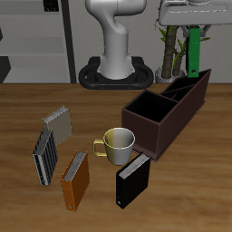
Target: Place the green book into the left desk caddy's left compartment and place the black book into the left desk caddy's right compartment and place the orange book into the left desk caddy's right compartment
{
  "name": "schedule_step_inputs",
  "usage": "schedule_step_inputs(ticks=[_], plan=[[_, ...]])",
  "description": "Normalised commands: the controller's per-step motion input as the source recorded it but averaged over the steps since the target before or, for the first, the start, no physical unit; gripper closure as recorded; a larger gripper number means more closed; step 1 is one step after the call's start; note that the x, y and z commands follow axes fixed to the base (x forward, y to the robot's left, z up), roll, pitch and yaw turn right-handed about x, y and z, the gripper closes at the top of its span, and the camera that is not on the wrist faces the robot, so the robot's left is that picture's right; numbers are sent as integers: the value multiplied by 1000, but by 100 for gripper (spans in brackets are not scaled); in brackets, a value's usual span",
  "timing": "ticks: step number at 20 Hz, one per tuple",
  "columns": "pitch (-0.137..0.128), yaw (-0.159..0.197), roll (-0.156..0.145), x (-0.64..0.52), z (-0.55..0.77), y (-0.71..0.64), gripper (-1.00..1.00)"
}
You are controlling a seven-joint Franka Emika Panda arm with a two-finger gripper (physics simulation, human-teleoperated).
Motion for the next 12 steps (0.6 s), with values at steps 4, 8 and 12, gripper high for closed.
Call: schedule_step_inputs(ticks=[4, 8, 12], plan=[[46, -63, 28, -399, -171, 87, 100], [23, -24, 57, -371, -179, 202, 100], [5, -31, 21, -392, -113, 110, 100]])
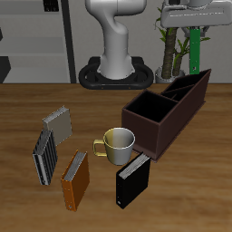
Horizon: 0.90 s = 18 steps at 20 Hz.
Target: Place the green book into the left desk caddy's left compartment and place the black book into the left desk caddy's right compartment and place the orange book into the left desk caddy's right compartment
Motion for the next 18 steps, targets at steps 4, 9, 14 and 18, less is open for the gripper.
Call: schedule_step_inputs(ticks=[4, 9, 14, 18], plan=[[-38, -6, -93, -428, -133, 141, 100], [17, 11, 47, -315, -308, 287, 100], [-24, 24, 22, -359, -83, 157, 100], [25, -10, 45, -314, -78, 83, 100]])
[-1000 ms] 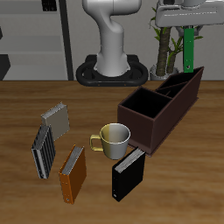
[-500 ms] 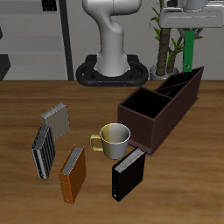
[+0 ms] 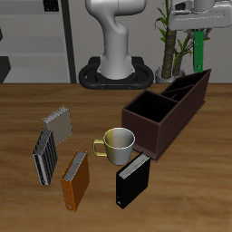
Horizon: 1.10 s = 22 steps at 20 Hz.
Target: Place the green book into the left desk caddy's left compartment and place the black book into the left desk caddy's right compartment and place the orange book into the left desk caddy's right compartment
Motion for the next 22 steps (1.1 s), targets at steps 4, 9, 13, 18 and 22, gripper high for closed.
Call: schedule_step_inputs(ticks=[4, 9, 13, 18, 22], plan=[[-13, -2, 31, -401, -61, 16, 100], [-25, 13, 0, -283, -56, -16, 100], [0, -2, 11, -300, -127, 52, 100], [-12, 12, 29, -196, -81, 69, 100], [-24, -36, -64, 57, 60, -209, 100]])
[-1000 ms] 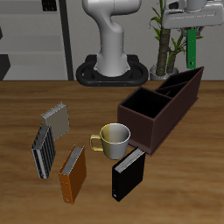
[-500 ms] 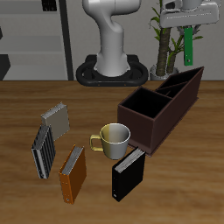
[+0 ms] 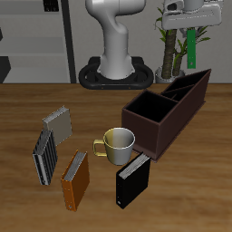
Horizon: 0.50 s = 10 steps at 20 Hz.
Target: Place the green book into the left desk caddy's left compartment and place the black book into the left desk caddy's right compartment and place the orange book into the left desk caddy's right compartment
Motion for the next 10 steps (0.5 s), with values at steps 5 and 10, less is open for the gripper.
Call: schedule_step_inputs(ticks=[5, 10], plan=[[11, -49, -62, 221, 83, -254, 100], [27, 3, 8, 105, -109, 29, 100]])
